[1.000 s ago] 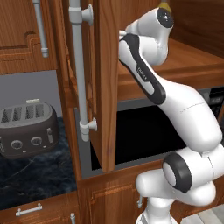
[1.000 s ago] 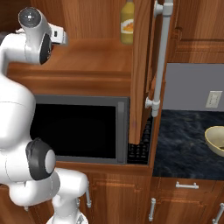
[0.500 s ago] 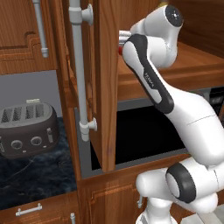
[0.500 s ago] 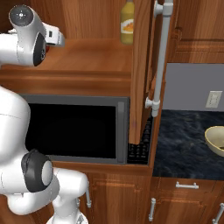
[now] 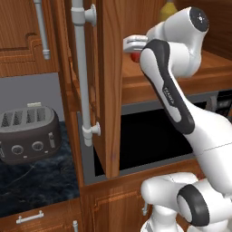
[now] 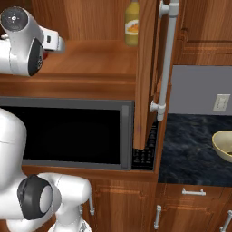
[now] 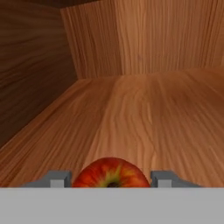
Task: Open the cabinet. Pick the kiwi and apple from the cabinet and place them into the bowl. Then close the cabinet.
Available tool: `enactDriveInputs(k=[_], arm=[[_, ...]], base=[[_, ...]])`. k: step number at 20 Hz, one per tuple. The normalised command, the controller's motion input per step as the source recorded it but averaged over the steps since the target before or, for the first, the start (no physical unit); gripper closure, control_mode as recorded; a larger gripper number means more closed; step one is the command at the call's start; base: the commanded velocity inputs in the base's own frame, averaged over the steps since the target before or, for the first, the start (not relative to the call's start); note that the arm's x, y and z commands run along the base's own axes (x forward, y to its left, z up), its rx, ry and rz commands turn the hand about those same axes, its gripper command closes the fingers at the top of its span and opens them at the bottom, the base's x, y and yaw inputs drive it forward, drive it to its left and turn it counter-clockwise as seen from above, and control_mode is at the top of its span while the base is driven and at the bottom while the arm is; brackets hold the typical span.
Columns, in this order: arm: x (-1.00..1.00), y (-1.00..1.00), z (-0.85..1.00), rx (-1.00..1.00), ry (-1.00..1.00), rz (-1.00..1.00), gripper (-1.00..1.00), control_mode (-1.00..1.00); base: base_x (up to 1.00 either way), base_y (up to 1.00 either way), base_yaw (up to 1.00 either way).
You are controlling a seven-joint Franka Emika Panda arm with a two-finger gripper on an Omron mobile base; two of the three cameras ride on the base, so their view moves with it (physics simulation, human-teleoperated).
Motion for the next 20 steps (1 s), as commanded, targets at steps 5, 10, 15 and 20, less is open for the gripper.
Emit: enactDriveInputs(k=[5, 10, 15, 20], arm=[[-0.56, -0.15, 0.0, -0.01, 0.0, 0.0, 1.0, -1.0], [-0.61, -0.14, 0.0, -0.03, 0.0, 0.0, 1.0, -1.0], [-0.69, -0.24, 0.0, -0.03, 0.0, 0.0, 1.0, -1.0], [-0.75, -0.33, 0.0, -0.02, 0.0, 0.0, 1.0, -1.0]], base=[[0.0, 0.0, 0.0], [0.0, 0.0, 0.0], [0.0, 0.0, 0.0], [0.0, 0.0, 0.0]])
